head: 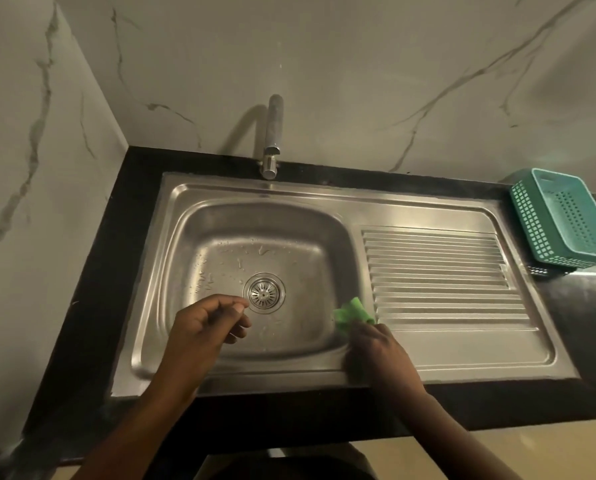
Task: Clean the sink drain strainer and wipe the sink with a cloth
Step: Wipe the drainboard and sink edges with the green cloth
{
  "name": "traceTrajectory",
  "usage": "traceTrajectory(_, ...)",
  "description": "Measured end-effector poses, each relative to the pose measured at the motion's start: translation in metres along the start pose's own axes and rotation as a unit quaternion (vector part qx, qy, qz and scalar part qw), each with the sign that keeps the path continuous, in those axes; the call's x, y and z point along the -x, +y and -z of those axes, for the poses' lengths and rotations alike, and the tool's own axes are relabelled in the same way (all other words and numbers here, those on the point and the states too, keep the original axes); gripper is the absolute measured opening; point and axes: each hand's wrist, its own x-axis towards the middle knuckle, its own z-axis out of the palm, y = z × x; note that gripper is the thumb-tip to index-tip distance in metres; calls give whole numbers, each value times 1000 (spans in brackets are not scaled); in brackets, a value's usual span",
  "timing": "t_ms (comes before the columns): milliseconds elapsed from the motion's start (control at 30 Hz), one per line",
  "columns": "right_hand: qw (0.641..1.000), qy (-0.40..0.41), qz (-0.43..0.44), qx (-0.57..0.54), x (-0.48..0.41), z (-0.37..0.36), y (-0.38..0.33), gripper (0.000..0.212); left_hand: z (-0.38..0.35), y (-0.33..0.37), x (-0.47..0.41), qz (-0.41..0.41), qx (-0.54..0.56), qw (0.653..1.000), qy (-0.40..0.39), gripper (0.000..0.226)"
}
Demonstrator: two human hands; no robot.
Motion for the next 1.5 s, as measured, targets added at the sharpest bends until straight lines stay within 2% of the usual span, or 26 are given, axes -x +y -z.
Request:
traceTrajectory(133,990,-51,-46,-126,9,16,-17,36,-12,-3,7,4,-10,1000,-19,20)
traceTrajectory(200,968,-101,-82,-215,10,28,-21,39,-18,-3,11,6,-12,1000,-23,19)
traceTrajectory(233,944,-113,-103,-292,11,34,-21,41,-21,-3,14,5,-13,1000,-25,19)
traceTrajectory(267,902,-111,-128,-396,13,40,-22,44,-25,-3,17,2,-14,1000,-27,19)
traceTrajectory(300,836,-100,-149,-518,16,44,-22,46,-29,-2,21,1,-16,999,-29,19)
traceTrajectory(333,754,-95,-166,-628,19,49,-21,49,-34,-2,25,-1,-18,999,-29,19)
traceTrajectory(367,678,-93,-174,-708,21,52,-20,51,-39,-2,28,-4,-18,999,-31,18)
traceTrajectory(400,621,-93,-170,-760,23,56,-16,52,-45,-2,33,-7,-20,999,-31,18)
traceTrajectory(433,578,-96,-160,-794,26,61,-13,52,-52,-2,36,-10,-21,999,-31,17)
traceTrajectory(533,485,-104,-143,-856,36,71,3,42,-77,-1,46,-10,-35,999,-38,16)
traceTrajectory(600,442,-103,-133,-881,46,76,15,53,-101,1,54,1,-46,998,-53,17)
traceTrajectory(700,440,-86,-111,-887,64,85,27,60,-143,4,69,49,-49,993,-97,45)
traceTrajectory(800,465,-60,-92,-879,89,93,41,50,-190,4,87,99,-64,981,-156,63)
traceTrajectory(867,468,-45,-91,-878,107,95,51,46,-219,3,98,127,-46,973,-189,68)
traceTrajectory(967,447,-23,-97,-889,135,91,78,50,-264,1,115,105,-10,974,-202,51)
traceTrajectory(1067,439,-5,-102,-893,164,84,107,48,-302,2,126,51,8,985,-164,34)
traceTrajectory(1167,477,16,-112,-871,187,78,133,47,-333,6,131,-6,-30,989,-147,38)
traceTrajectory(1300,535,42,-119,-835,207,77,167,37,-371,12,133,-67,-88,978,-177,45)
traceTrajectory(1400,580,71,-142,-799,214,77,191,35,-396,15,128,-87,-112,969,-203,50)
traceTrajectory(1500,599,85,-146,-783,214,84,216,37,-419,17,117,-88,-105,966,-221,60)
